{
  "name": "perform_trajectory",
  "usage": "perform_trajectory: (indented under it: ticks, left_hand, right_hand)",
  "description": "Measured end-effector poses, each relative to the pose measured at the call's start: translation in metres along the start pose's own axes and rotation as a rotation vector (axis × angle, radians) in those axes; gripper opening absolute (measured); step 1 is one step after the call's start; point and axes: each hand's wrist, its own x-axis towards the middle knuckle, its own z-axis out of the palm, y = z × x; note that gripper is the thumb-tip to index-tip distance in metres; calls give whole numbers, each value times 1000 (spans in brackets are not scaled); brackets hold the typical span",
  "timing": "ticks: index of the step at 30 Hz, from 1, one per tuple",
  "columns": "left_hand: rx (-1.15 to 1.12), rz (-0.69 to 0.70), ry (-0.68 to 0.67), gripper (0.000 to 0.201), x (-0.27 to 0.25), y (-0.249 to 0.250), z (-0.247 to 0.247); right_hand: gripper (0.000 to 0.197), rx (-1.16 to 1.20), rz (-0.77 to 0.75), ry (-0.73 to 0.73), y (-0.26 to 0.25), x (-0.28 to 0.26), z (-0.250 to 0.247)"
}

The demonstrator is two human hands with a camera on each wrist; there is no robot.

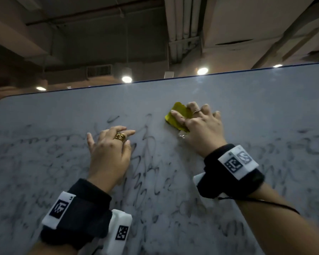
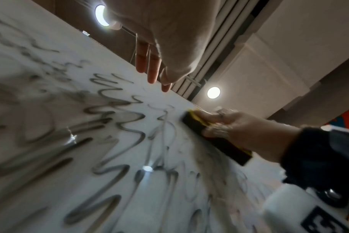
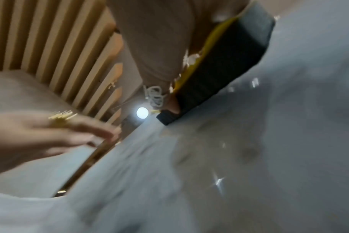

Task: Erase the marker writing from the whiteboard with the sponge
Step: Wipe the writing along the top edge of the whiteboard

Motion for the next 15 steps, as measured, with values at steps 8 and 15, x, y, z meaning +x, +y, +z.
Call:
perform_trajectory:
  ticks: [8, 15]
  left_hand:
    - [-357, -136, -12, 23, -9, 19, 4]
    - [-447, -146, -256, 49, 7, 48, 4]
  right_hand:
    - [78, 259, -55, 165, -63, -7, 39]
    - [112, 538, 86, 368, -52, -20, 50]
